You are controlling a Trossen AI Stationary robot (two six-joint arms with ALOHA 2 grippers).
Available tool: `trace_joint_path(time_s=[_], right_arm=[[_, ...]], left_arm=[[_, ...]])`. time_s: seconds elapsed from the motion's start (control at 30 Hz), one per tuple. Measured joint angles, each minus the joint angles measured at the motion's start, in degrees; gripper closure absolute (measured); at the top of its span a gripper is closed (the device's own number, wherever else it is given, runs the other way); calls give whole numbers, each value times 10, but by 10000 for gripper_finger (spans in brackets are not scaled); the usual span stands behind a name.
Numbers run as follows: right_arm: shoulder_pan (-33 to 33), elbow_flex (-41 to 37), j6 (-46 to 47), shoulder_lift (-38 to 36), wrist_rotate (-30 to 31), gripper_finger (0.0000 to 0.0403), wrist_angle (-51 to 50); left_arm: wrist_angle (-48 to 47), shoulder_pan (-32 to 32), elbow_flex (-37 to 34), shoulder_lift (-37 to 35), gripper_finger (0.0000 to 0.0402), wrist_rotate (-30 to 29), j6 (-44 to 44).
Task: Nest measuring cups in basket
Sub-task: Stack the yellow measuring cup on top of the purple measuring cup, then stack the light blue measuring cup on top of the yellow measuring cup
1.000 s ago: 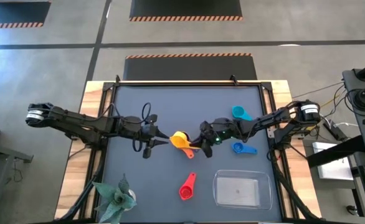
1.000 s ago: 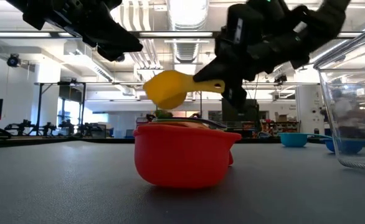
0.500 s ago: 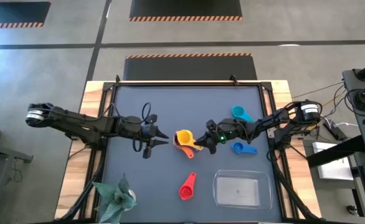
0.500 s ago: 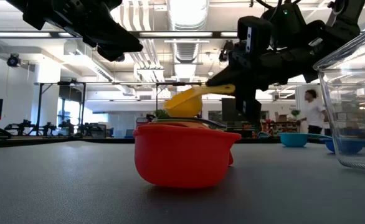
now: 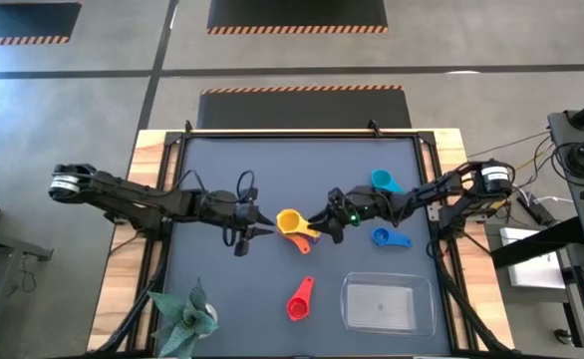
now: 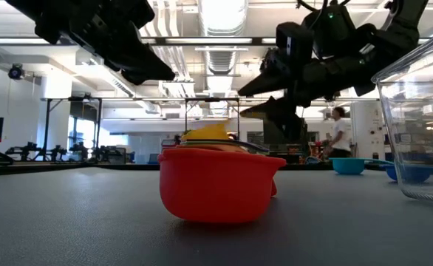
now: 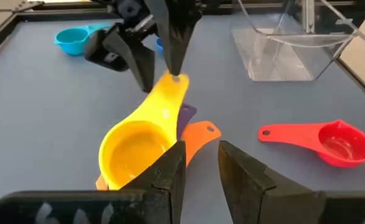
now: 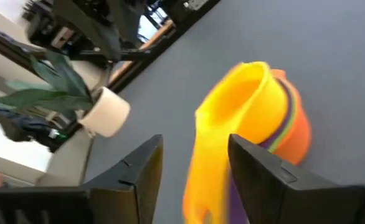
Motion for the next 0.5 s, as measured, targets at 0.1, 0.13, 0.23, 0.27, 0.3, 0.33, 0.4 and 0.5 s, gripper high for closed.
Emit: trace_joint_path(time_s=[0.1, 0.13, 0.23, 0.27, 0.3, 0.33, 0.4, 0.5], right_arm=[[-10, 0, -31, -5, -3, 225, -17], [-14, 0, -46, -10, -5, 224, -24], [-19, 0, -94, -37, 14, 223, -59], [-19, 0, -105, -51, 32, 224, -83], [-19, 0, -112, -67, 53, 225, -113], [-21, 0, -121, -85, 71, 227, -147], [-22, 4, -136, -130, 107, 230, -231], [-23, 35, -150, -201, 173, 234, -422]], left_arm=[[1, 0, 2, 2, 325, 0, 0], [3, 0, 3, 1, 325, 0, 0], [3, 0, 3, -2, 325, 0, 0], [3, 0, 3, -2, 325, 0, 0], [2, 0, 3, -2, 325, 0, 0], [2, 0, 3, -2, 325, 0, 0], [2, 0, 3, -2, 325, 0, 0], [1, 0, 3, -2, 325, 0, 0]])
